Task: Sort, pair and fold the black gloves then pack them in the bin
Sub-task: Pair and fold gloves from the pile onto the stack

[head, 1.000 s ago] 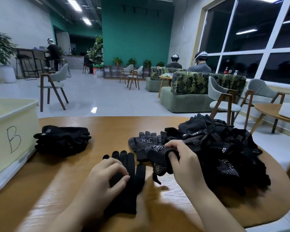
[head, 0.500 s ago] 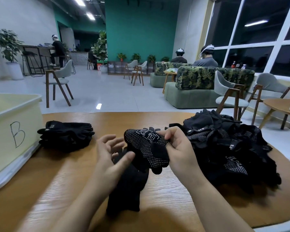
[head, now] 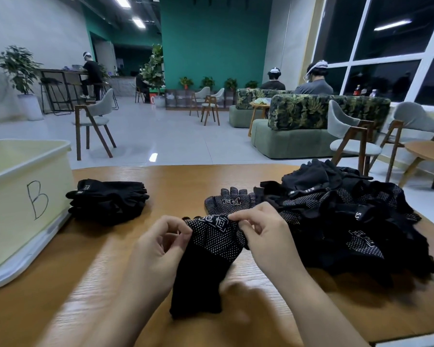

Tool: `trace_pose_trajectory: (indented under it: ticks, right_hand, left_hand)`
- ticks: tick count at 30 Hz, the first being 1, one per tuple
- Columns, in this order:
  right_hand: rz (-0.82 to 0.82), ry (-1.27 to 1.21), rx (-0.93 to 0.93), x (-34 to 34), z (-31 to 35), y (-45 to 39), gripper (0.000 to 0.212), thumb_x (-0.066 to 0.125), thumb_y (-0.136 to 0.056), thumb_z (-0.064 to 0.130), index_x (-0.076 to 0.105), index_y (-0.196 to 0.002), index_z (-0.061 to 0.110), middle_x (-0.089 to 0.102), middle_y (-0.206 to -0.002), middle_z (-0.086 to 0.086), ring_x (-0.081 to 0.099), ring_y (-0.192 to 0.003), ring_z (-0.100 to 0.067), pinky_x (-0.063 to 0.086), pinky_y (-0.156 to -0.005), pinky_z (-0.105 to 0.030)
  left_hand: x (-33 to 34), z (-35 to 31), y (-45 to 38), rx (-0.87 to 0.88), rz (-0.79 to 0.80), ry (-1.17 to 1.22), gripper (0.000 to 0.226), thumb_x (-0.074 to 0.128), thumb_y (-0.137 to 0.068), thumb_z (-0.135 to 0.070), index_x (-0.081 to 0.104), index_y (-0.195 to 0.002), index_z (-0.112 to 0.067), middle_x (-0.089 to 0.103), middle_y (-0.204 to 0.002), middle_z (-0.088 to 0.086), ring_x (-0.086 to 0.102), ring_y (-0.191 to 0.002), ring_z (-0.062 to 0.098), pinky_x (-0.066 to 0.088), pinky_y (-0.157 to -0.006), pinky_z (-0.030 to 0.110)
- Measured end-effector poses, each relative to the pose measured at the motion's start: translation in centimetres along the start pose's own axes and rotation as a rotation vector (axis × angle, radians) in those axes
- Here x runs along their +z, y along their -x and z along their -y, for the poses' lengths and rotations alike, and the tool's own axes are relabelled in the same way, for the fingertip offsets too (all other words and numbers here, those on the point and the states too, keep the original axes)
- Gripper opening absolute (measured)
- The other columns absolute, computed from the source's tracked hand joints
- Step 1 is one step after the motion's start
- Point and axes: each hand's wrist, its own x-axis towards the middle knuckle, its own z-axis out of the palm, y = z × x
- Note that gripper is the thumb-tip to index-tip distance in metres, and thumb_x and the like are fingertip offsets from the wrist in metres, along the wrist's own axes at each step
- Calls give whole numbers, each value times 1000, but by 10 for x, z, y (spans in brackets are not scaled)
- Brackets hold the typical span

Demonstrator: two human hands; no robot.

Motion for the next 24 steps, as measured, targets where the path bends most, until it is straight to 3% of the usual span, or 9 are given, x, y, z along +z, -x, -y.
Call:
trace_pose_trajectory:
  ticks: [3, 4, 6, 8, 11, 14, 19, 21, 24]
  right_hand:
    - [-92, 39, -19, 5, -2, 16, 39, 51, -87, 5, 68, -101, 37, 47, -92, 16, 49, -74, -10, 42, -72, -25]
    - [-108, 39, -43, 5, 0, 22, 38, 48, -85, 8, 66, -100, 38, 48, -93, 18, 49, -74, -9, 40, -71, -22]
    - [-79, 27, -99, 4, 4, 31, 31, 48, -83, 10, 64, -95, 34, 51, -91, 18, 51, -71, -6, 37, -65, -11]
    - [9, 77, -176, 6, 5, 37, 25, 50, -84, 12, 65, -91, 30, 55, -91, 17, 54, -76, -1, 38, -64, -8]
    - [241, 190, -177, 9, 0, 44, 30, 43, -84, 22, 60, -105, 34, 52, -107, 26, 53, -85, 4, 47, -73, -17]
    - [362, 256, -120, 12, -6, 48, 49, 40, -80, 17, 51, -122, 40, 38, -121, 39, 52, -90, 3, 48, -82, -23]
    - [293, 251, -48, 18, -5, 49, 56, 59, -83, 12, 47, -128, 42, 29, -131, 35, 45, -67, 13, 47, -78, -22]
    - [285, 269, -45, 21, -3, 48, 63, 63, -82, 13, 42, -132, 44, 23, -136, 34, 50, -80, 11, 47, -82, -24]
    - [276, 340, -32, 25, -3, 44, 64, 64, -83, 13, 41, -133, 45, 23, -140, 31, 54, -102, -6, 48, -81, -27]
  left_hand:
    - [0, 10, 2, -1, 10, -131, 41, 55, -90, 4, 68, -79, -33, 64, -70, 1, 56, -61, 14, 42, -55, 30]
    - [0, 12, 2, -7, 9, -151, 44, 55, -89, 5, 70, -81, -35, 68, -80, -4, 63, -73, 10, 49, -65, 29]
    - [3, 12, 3, -18, 15, -183, 52, 54, -88, 9, 74, -81, -38, 67, -98, -11, 62, -98, -3, 46, -85, 13]
    - [6, 9, 3, -2, 10, -205, 57, 52, -86, 14, 69, -88, -41, 63, -105, -21, 53, -101, -19, 36, -85, -1]
    - [8, 9, 2, 6, 13, -142, 54, 51, -87, 14, 67, -96, -36, 63, -109, -28, 57, -104, -10, 43, -91, 9]
    - [9, 9, 0, -22, -26, -43, 47, 50, -88, 14, 68, -98, -28, 63, -114, -15, 62, -106, 7, 48, -94, 20]
    - [7, 9, -1, -76, -76, 77, 43, 52, -88, 11, 65, -106, -26, 57, -126, -11, 67, -97, 14, 52, -92, 36]
    - [8, 8, 0, -81, -109, 135, 43, 53, -87, 12, 66, -104, -26, 59, -121, -15, 64, -104, 14, 50, -95, 36]
    - [11, 4, 0, -61, -128, 188, 43, 52, -86, 14, 66, -104, -23, 59, -122, -12, 59, -113, 7, 48, -95, 24]
